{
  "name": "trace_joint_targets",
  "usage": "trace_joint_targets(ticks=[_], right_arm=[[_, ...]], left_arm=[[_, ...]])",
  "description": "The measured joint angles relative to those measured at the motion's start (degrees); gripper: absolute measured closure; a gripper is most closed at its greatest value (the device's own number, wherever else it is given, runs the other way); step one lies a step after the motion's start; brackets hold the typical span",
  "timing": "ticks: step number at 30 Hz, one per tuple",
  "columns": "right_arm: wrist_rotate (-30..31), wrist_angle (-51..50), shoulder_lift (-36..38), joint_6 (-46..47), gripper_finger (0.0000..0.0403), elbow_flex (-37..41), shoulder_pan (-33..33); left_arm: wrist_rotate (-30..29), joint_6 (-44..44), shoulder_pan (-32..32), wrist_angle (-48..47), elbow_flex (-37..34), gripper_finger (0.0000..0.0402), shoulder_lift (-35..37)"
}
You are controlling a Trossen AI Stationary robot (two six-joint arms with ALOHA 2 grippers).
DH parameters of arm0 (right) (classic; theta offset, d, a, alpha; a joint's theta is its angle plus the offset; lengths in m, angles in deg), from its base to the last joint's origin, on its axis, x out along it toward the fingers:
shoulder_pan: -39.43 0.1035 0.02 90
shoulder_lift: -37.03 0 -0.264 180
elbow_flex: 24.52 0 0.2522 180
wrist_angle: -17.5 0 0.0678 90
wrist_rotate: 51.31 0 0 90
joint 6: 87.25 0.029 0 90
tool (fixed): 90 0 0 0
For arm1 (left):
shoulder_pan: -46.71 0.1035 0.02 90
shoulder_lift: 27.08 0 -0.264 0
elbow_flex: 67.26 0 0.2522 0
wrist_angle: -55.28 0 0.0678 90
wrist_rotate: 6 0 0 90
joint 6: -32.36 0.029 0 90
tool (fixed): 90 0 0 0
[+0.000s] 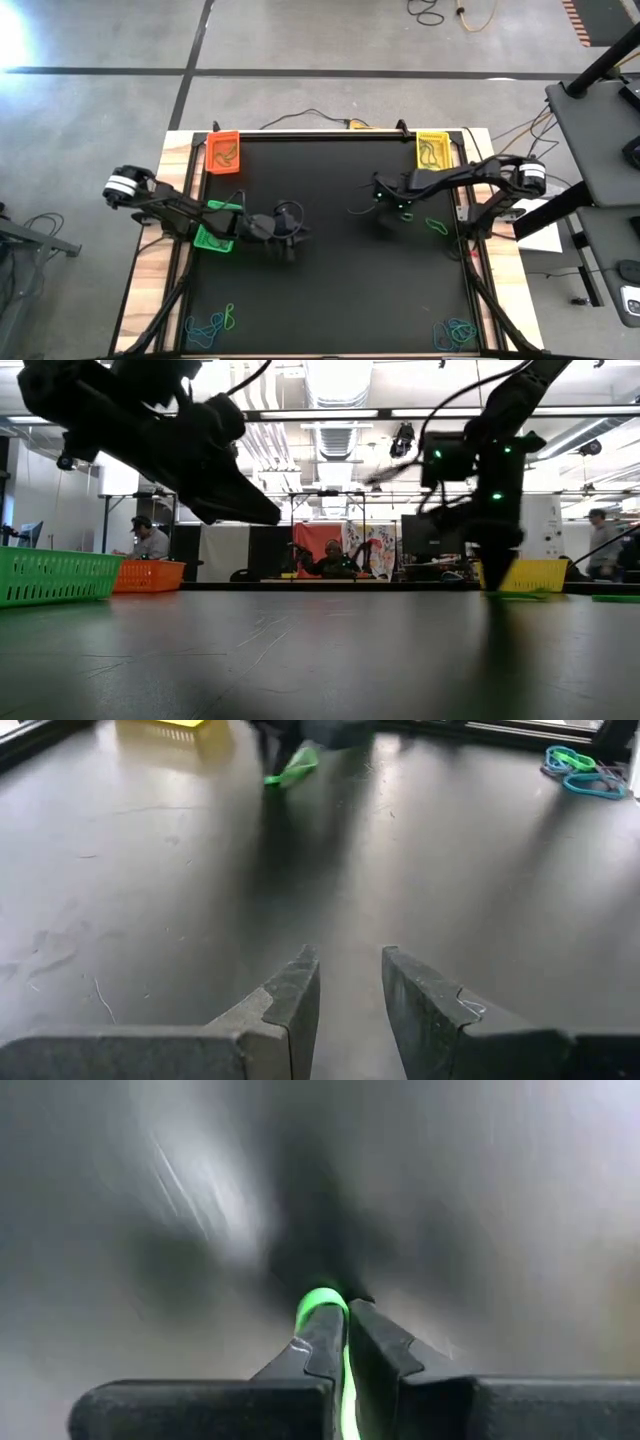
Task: Sort rubber bands into baskets
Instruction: Put the middle right green rubber band into the orange bin
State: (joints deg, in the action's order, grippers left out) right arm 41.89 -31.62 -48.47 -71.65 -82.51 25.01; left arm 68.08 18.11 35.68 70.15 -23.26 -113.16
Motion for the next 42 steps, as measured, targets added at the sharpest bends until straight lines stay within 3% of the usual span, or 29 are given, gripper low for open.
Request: trace_joint_targets(ticks=[11, 16, 21, 27, 32, 36, 42], right_arm=[[0.8, 33.2, -1.7, 0.5, 0.0391, 0.6, 4.5], [0.8, 45.7, -6.6, -0.1, 0.0391, 0.6, 5.8], [1.1, 55.2, -12.8, -0.1, 0.0391, 0.5, 7.0], [7.0, 58.1, -16.3, -0.2, 0.039, -0.7, 7.7], [6.9, 60.4, -17.6, -1.1, 0.0379, -1.3, 8.3], [7.2, 59.7, -17.4, -2.0, 0.0334, -1.4, 9.3], [7.4, 54.6, -14.3, -2.1, 0.0258, -1.4, 10.4]], left_arm=[[-0.1, -0.2, -0.5, -15.3, 0.0, 0.0306, 13.3], [-0.2, -0.4, -0.5, -22.2, 0.0, 0.0306, 18.1], [-0.2, -0.4, -0.5, -22.6, 0.0, 0.0306, 19.6], [-0.7, -0.4, -0.5, -18.9, 0.0, 0.0306, 16.2], [-2.0, 0.5, -0.5, -13.0, 0.0, 0.0306, 10.0], [-5.9, 0.7, -0.4, -7.8, 0.0, 0.0306, 5.7], [-6.0, 1.7, -0.4, -3.2, 0.0, 0.0306, 0.7]])
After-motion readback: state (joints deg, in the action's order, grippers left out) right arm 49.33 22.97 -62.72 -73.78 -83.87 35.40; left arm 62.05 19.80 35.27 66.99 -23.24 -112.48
